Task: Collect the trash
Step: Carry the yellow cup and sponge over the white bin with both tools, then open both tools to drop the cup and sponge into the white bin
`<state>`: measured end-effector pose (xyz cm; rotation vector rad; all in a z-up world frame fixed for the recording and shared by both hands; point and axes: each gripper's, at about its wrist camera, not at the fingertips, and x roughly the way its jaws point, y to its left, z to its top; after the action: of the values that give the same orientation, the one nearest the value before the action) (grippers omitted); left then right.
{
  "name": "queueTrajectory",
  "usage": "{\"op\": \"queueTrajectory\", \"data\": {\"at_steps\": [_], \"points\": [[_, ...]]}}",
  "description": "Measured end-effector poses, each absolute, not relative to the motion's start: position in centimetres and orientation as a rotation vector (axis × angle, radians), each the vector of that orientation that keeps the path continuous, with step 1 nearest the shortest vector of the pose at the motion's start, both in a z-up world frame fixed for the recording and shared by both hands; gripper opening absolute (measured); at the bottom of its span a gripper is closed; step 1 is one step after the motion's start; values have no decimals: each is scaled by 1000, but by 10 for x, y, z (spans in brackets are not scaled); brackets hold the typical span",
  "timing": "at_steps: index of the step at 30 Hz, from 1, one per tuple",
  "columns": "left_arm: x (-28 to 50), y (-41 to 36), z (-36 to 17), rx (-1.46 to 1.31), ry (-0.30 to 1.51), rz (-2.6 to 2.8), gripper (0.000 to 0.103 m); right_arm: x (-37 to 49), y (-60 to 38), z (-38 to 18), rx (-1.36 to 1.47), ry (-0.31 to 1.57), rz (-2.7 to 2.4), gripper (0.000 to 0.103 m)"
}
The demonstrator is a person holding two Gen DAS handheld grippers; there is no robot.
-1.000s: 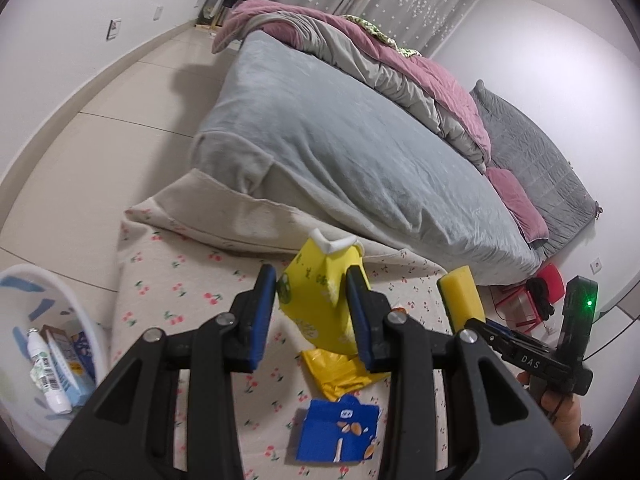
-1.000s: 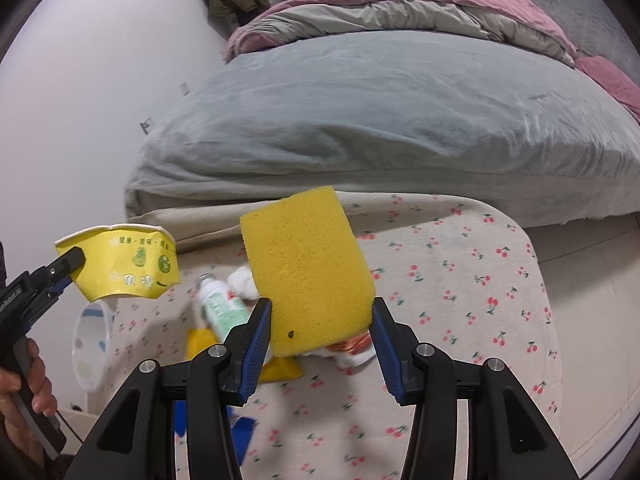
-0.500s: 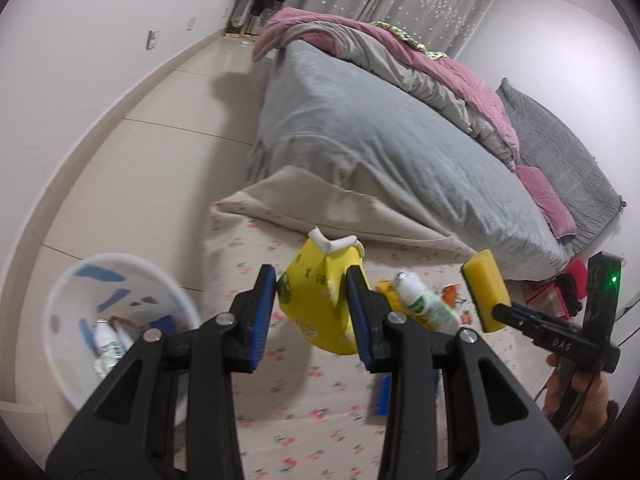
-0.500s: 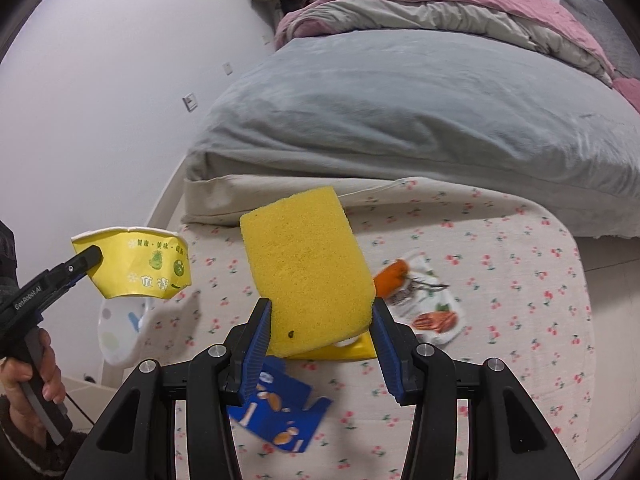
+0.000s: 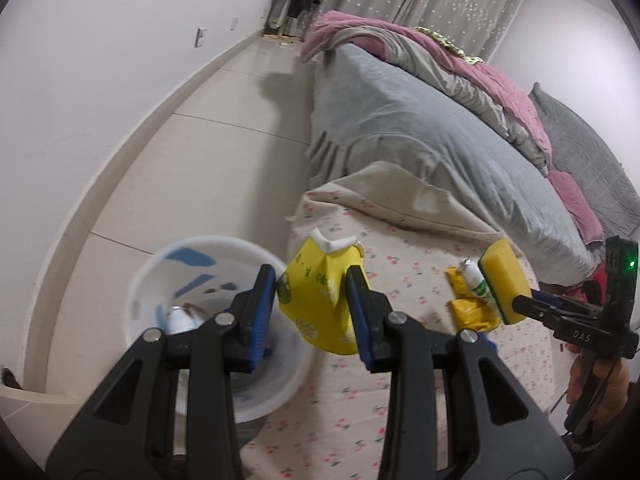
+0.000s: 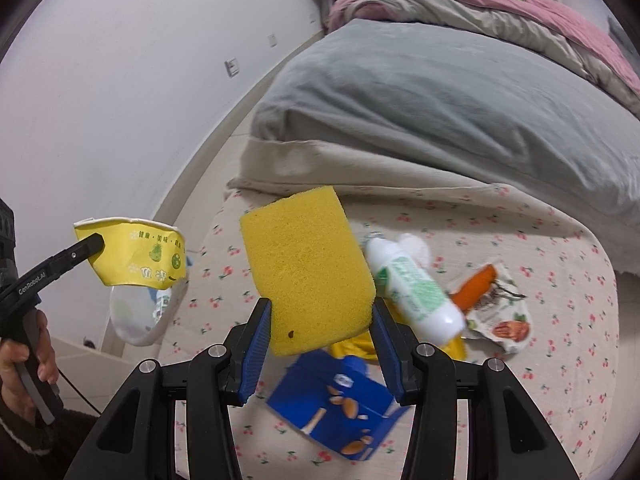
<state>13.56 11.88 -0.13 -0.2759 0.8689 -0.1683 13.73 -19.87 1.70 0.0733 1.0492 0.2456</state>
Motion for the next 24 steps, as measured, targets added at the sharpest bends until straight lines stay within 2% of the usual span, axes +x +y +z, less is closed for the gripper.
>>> {"op": "queueTrajectory", "data": {"at_steps": [19, 22, 24], "points": [[127, 183, -33, -257, 943, -12, 41, 147, -85, -12, -51, 1122, 414, 50], [128, 185, -37, -269, 949, -37, 47, 148, -72, -16, -66, 1129, 430, 50], [131, 183, -40, -271, 979, -56, 62, 148, -64, -18, -76, 1133, 440, 50]]}}
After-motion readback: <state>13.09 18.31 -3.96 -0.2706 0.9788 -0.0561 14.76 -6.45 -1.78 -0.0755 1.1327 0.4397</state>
